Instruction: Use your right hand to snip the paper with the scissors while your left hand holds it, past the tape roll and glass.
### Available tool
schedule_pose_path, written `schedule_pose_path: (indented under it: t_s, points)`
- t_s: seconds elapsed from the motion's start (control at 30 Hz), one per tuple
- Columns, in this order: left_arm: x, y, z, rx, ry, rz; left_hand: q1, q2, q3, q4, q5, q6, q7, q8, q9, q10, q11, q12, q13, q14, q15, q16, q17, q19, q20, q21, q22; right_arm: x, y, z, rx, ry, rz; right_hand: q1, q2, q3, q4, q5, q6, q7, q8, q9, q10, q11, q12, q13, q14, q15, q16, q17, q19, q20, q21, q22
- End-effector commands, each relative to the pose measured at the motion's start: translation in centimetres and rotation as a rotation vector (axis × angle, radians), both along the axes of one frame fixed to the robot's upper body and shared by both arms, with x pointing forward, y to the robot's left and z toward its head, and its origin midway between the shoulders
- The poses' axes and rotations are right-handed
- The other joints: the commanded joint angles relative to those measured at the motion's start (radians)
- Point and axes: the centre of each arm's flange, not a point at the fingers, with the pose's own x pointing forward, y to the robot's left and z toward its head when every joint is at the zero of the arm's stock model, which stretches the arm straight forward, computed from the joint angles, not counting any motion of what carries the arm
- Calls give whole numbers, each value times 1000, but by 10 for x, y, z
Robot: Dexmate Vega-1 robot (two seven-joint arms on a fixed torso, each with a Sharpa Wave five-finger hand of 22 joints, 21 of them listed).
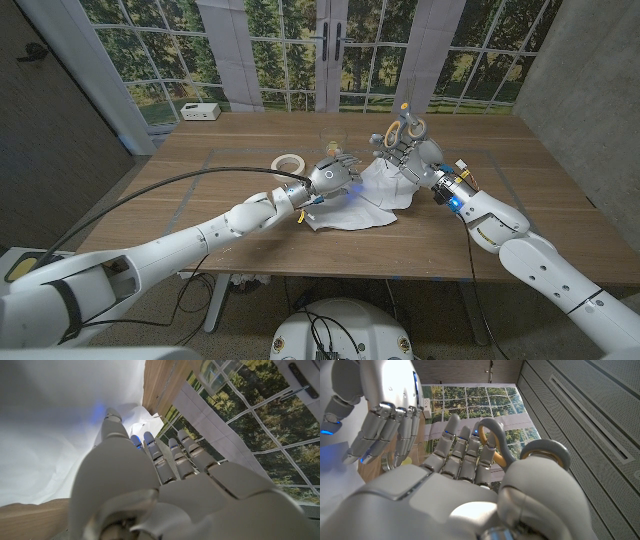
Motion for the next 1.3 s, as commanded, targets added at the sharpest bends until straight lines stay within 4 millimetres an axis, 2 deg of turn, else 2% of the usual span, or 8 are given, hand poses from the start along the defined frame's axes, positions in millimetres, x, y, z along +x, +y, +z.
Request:
schedule_pose_path:
  t_s: [0.03,1.0,1.23,1.27,1.3]
  points:
    - [4,-1,-4,9,5,-2,12,0,3,-1,-4,6,-1,8,5,-3,-2,-2,2,7,-173,6,-1,3,-36,5,0,1,-2,0,4,3,-1,1,12,-3,-3,-1,-4,2,7,2,10,1,-4,5,10,-49,-3,3,14,0,-6,4]
    - [17,-2,-6,13,46,55,16,8,8,4,-20,0,-1,5,5,-5,-2,-3,2,5,-171,5,0,4,-37,6,1,5,-2,1,8,14,1,0,13,-2,-4,-3,-6,2,15,-2,14,3,-13,6,15,-44,-10,4,18,-2,-13,4]
    - [19,-2,-6,20,61,72,12,28,17,13,-31,-6,-1,3,5,-7,-2,-4,2,23,-173,12,2,12,-37,10,2,5,-2,1,11,14,2,-1,15,-1,-4,-4,-6,2,17,-3,16,8,-15,6,16,-44,-11,5,19,-2,-15,4]
    - [19,-2,-6,20,62,73,12,32,19,15,-33,-6,-1,3,5,-7,-2,-3,2,26,-173,12,2,16,-38,11,2,5,-2,1,12,15,1,-1,16,-1,-4,-4,-6,2,18,-2,15,-3,-16,6,17,-44,-12,5,20,-3,-15,4]
    - [19,-2,-6,20,63,72,12,34,20,16,-35,-6,-1,3,5,-6,-2,-3,2,27,-173,13,2,15,-37,11,3,5,-2,1,9,13,-1,-2,16,-1,-4,-4,-7,3,19,-2,17,-2,-16,6,17,-45,-12,5,19,-2,-16,4]
